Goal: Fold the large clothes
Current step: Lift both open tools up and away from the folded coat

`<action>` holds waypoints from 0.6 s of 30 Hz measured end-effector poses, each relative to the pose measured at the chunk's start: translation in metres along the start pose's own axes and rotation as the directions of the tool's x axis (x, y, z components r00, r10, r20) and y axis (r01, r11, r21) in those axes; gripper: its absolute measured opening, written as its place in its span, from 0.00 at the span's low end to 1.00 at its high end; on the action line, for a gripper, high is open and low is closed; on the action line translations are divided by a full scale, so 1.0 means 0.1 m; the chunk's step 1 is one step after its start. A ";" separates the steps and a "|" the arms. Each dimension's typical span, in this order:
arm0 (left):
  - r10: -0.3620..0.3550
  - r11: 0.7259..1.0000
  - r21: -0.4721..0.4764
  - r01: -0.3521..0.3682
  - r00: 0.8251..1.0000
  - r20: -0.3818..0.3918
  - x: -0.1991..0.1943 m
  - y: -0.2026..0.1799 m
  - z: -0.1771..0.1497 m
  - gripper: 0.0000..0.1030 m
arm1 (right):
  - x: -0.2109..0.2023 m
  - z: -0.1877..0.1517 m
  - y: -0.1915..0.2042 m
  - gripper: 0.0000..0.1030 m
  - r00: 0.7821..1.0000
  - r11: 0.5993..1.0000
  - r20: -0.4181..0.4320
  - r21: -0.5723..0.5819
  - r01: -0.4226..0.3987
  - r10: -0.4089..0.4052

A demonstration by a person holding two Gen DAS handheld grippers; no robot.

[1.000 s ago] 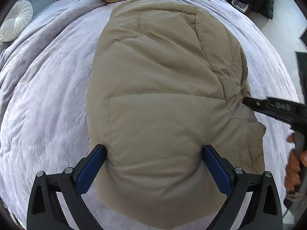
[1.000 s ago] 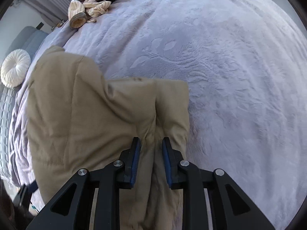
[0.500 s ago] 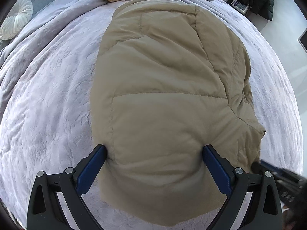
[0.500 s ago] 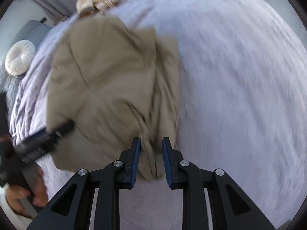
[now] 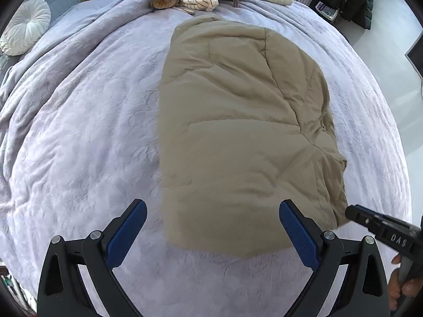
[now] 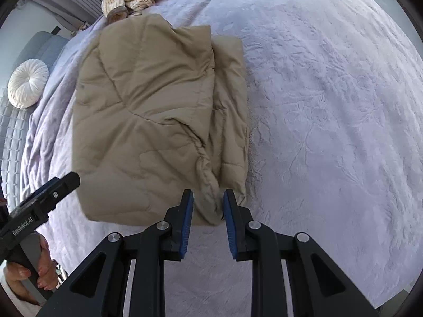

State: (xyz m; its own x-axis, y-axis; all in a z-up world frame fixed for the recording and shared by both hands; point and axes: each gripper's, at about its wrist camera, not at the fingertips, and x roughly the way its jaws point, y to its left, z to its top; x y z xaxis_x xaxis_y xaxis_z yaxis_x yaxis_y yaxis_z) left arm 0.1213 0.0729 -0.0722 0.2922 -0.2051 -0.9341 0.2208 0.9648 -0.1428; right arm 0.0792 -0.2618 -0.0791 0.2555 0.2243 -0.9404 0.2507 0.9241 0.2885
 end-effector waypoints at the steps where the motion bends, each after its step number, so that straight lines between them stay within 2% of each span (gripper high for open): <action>1: -0.003 1.000 0.000 0.003 1.000 -0.004 -0.03 0.02 -0.02 0.97 | -0.03 0.00 0.01 0.25 1.000 1.000 -0.002 0.000 -0.002 0.002; 3: -0.010 1.000 0.003 0.010 1.000 -0.010 -0.13 0.04 -0.07 0.97 | -0.09 -0.02 0.07 0.26 1.000 1.000 -0.011 -0.004 -0.004 0.004; 7: -0.003 1.000 0.020 0.003 1.000 -0.004 -0.34 0.08 -0.19 0.97 | -0.23 -0.14 0.25 0.40 1.000 1.000 -0.015 -0.026 -0.009 0.008; 12: -0.022 1.000 0.000 0.022 0.999 0.034 -0.60 0.14 -0.29 0.99 | -0.41 -0.25 0.46 0.45 1.000 0.999 -0.008 -0.054 0.000 0.000; 17: -0.013 1.000 -0.007 0.013 0.999 0.042 -0.79 0.16 -0.35 0.99 | -0.61 -0.30 0.60 0.70 1.000 0.997 0.027 -0.071 0.010 -0.008; 18: -0.007 1.000 -0.005 0.007 0.999 0.041 -0.82 0.15 -0.36 0.99 | -0.65 -0.31 0.62 0.72 0.999 0.997 0.035 -0.075 0.015 -0.012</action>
State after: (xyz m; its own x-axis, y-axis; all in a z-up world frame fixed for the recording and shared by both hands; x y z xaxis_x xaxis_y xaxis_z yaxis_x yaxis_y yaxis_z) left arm 0.0675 0.1095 -0.0095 0.3282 -0.2185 -0.9190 0.2185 0.9641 -0.1512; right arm 0.0495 -0.2093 -0.0054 0.2851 0.2020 -0.9370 0.1839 0.9478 0.2604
